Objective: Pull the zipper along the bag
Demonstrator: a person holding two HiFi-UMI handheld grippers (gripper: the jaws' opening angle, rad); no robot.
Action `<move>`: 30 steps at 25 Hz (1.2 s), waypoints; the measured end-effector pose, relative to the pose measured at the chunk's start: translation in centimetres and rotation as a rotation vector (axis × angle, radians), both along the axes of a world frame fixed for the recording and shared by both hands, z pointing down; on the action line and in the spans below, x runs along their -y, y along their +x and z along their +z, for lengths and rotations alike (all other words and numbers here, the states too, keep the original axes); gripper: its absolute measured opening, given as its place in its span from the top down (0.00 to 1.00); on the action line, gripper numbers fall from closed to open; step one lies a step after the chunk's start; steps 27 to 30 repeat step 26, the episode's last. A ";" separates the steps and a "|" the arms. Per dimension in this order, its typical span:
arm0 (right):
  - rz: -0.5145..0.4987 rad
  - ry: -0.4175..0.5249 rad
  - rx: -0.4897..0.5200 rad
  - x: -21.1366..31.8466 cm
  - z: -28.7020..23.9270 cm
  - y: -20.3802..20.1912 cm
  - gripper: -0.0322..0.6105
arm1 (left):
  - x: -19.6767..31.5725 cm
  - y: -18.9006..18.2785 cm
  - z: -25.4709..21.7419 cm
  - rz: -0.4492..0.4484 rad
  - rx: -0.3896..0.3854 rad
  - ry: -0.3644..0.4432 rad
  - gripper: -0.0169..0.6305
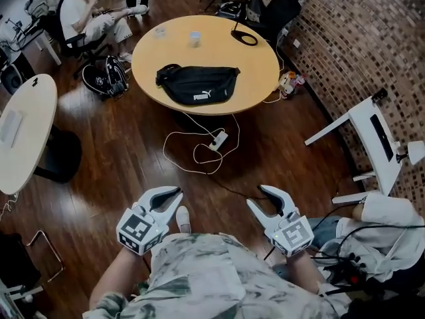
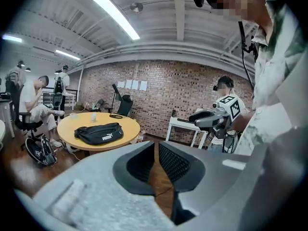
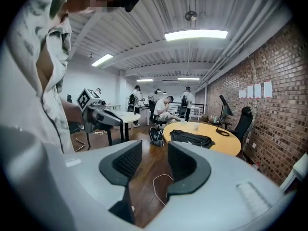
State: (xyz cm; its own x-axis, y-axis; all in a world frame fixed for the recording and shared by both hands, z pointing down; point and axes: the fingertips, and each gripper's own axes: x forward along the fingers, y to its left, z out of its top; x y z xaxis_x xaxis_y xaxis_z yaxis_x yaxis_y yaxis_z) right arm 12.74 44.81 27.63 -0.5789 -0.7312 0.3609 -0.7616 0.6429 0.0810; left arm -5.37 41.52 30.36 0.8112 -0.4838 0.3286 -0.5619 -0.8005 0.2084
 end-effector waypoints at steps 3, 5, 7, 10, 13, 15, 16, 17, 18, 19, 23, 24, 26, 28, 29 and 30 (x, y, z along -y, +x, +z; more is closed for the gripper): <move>-0.002 0.018 0.012 -3.4 -0.4 1.9 0.68 | -3.2 2.2 -0.4 -0.013 -0.005 0.004 0.92; -0.004 0.019 0.021 -5.4 -0.3 2.8 0.68 | -5.6 3.6 -0.3 -0.023 -0.013 -0.001 0.92; -0.006 0.019 0.030 -7.3 0.1 3.5 0.68 | -7.9 5.0 0.0 -0.024 -0.014 -0.009 0.92; -0.014 -0.004 0.051 -9.9 0.5 3.7 0.68 | -10.7 6.4 0.2 -0.018 -0.009 -0.015 0.92; -0.030 0.000 0.053 -11.5 0.0 3.8 0.68 | -12.5 7.2 -0.4 -0.019 -0.017 -0.004 0.92; -0.037 0.013 0.054 -12.4 -0.2 4.1 0.68 | -13.4 7.6 -0.8 -0.019 -0.021 0.002 0.92; -0.039 0.015 0.056 -12.8 -0.3 4.2 0.69 | -13.9 7.8 -1.0 -0.021 -0.021 0.004 0.92; -0.042 0.016 0.058 -13.2 -0.3 4.2 0.69 | -14.3 7.9 -1.2 -0.024 -0.023 0.006 0.92; -0.048 0.017 0.060 -13.6 -0.3 4.2 0.69 | -14.7 8.0 -1.3 -0.031 -0.024 0.009 0.92; -0.056 0.020 0.061 -13.9 -0.3 4.2 0.69 | -15.1 8.0 -1.3 -0.038 -0.025 0.012 0.92; -0.075 0.025 0.060 -14.6 -0.1 3.8 0.69 | -16.2 7.8 -1.1 -0.056 -0.024 0.013 0.92; -0.076 0.025 0.060 -14.8 -0.1 3.8 0.69 | -16.5 7.7 -1.0 -0.059 -0.022 0.013 0.92; -0.079 0.025 0.059 -15.1 0.0 3.8 0.69 | -16.9 7.5 -0.9 -0.067 -0.020 0.012 0.92; -0.079 0.025 0.059 -15.1 0.0 3.8 0.69 | -16.9 7.5 -0.9 -0.067 -0.020 0.012 0.92; -0.079 0.025 0.059 -15.1 0.0 3.8 0.69 | -16.9 7.5 -0.9 -0.067 -0.020 0.012 0.92; -0.079 0.025 0.059 -15.1 0.0 3.8 0.69 | -16.9 7.5 -0.9 -0.067 -0.020 0.012 0.92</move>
